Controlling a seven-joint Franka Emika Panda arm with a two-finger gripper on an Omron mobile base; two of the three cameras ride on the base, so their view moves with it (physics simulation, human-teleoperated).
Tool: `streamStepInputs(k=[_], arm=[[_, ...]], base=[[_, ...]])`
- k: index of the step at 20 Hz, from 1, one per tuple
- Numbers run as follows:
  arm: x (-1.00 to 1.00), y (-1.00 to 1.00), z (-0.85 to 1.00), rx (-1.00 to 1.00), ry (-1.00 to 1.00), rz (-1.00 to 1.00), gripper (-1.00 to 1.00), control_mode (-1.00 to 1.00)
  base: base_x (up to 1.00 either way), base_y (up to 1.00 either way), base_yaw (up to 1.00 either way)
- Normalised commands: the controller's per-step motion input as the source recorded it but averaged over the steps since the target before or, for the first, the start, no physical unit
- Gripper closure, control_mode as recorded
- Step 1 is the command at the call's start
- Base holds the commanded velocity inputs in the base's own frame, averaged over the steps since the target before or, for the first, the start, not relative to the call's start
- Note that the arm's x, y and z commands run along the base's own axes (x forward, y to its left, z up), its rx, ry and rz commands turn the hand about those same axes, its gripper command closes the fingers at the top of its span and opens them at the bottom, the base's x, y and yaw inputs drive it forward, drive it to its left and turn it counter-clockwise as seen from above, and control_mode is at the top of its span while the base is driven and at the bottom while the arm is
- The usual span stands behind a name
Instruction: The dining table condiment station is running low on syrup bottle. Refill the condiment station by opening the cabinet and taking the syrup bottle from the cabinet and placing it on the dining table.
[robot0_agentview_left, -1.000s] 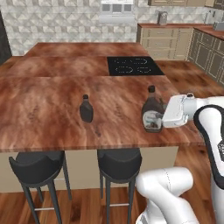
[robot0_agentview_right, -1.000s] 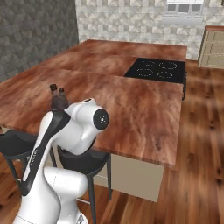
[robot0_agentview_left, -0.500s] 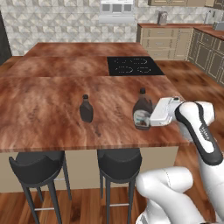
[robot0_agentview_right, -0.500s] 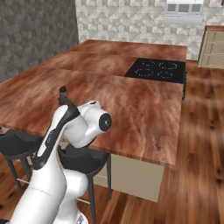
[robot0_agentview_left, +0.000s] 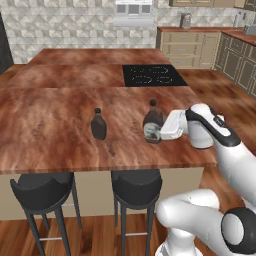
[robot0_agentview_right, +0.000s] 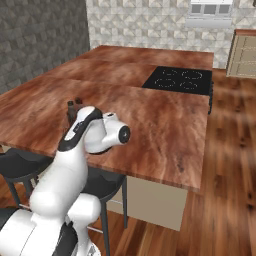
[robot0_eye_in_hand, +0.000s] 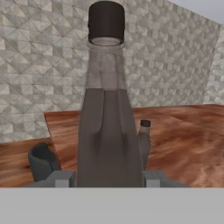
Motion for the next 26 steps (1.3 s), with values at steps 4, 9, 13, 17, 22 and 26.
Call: streamStepInputs(k=[4,9,13,17,22,26], arm=[[0.65,0.00,-0.40,0.00,0.00,0.09,1.00,-1.00],[0.61,0.01,-0.49,0.00,0.00,0.10,1.00,-1.00],[0.62,0.01,-0.39,0.00,0.00,0.09,1.00,-1.00],[0.58,0.04,-0.46,0.00,0.00,0.09,1.00,-1.00],[0.52,0.06,-0.47,0.00,0.02,0.07,1.00,-1.00],[0.30,0.12,-0.32,0.00,0.01,0.05,1.00,-1.00]], base=[[0.00,0.00,0.00],[0.00,0.00,0.00],[0.00,0.00,0.00],[0.00,0.00,0.00],[0.00,0.00,0.00],[0.00,0.00,0.00]])
